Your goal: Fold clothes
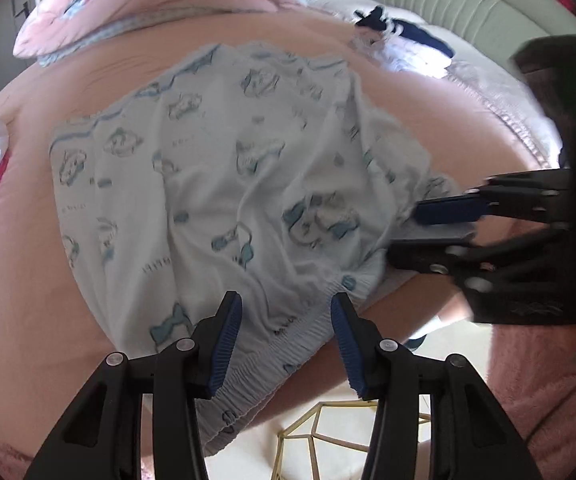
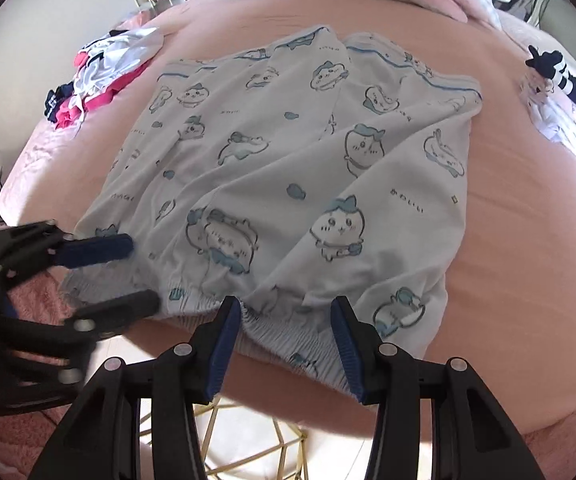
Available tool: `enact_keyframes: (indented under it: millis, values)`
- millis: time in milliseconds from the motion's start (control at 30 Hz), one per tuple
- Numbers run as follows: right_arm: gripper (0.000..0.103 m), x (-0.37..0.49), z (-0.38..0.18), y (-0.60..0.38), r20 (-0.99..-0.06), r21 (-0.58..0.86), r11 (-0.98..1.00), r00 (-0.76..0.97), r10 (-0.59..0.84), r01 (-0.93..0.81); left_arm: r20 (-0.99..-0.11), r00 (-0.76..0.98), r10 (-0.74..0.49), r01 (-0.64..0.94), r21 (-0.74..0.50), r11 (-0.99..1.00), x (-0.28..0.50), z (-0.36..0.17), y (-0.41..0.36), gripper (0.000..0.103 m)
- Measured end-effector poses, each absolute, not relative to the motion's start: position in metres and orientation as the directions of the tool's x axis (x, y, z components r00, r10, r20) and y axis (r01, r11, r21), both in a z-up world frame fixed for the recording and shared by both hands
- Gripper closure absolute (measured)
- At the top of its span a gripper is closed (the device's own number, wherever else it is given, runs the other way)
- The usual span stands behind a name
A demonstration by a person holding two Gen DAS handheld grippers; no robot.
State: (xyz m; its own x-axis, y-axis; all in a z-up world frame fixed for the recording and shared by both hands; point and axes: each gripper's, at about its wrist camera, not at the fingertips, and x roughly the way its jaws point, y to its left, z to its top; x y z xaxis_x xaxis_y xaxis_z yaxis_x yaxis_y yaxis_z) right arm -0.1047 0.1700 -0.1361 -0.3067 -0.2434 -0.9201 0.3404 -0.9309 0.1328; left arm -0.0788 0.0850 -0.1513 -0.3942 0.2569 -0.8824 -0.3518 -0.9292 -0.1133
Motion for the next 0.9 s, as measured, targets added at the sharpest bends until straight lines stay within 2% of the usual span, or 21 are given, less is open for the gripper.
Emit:
enact_keyframes:
  millis: [133, 267, 367, 433, 467, 600, 800, 900]
  values:
    - [0.056, -0.089, -0.129, 0.173, -0.929, 0.093, -0.927, -0.303, -0.212, 0.364, -0.877, -0.419, 0.234, -0.32, -0.099, -0.942, -0.084, -0.156, 0.085, 0.059]
    - [0.056, -0.084, -0.124, 0.19, -0.91, 0.151, -0.948, -0.336, -0.245, 0.282, -0.874, -0.44, 0.205, -0.316, -0.063, -0.947, -0.085, -0.159, 0.09, 0.059]
    - [0.056, -0.082, -0.119, 0.206, -0.871, 0.226, -0.951, -0.394, -0.294, 0.211, -0.876, -0.429, 0.221, -0.3, -0.093, -0.949, -0.083, -0.155, 0.085, 0.059]
    - [0.056, -0.088, -0.132, 0.202, -0.894, 0.177, -0.964, -0.377, -0.243, 0.2, -0.882, -0.403, 0.245, -0.264, -0.144, -0.954, -0.08, -0.155, 0.077, 0.058]
    - [0.056, -0.091, -0.142, 0.2, -0.92, 0.12, -0.974, -0.347, -0.182, 0.193, -0.887, -0.39, 0.249, -0.234, -0.166, -0.958, -0.078, -0.157, 0.074, 0.058]
    - [0.056, -0.089, -0.139, 0.207, -0.916, 0.138, -0.977, -0.355, -0.187, 0.161, -0.878, -0.414, 0.243, -0.135, -0.204, -0.97, -0.064, -0.149, 0.06, 0.058]
    - [0.056, -0.081, -0.137, 0.237, -0.872, 0.304, -0.951, -0.385, -0.303, 0.061, -0.829, -0.502, 0.246, 0.152, -0.364, -0.919, -0.043, -0.137, 0.0, 0.058]
    - [0.056, -0.082, -0.142, 0.241, -0.864, 0.349, -0.936, -0.368, -0.343, 0.053, -0.858, -0.449, 0.251, 0.206, -0.373, -0.905, -0.039, -0.153, -0.011, 0.058]
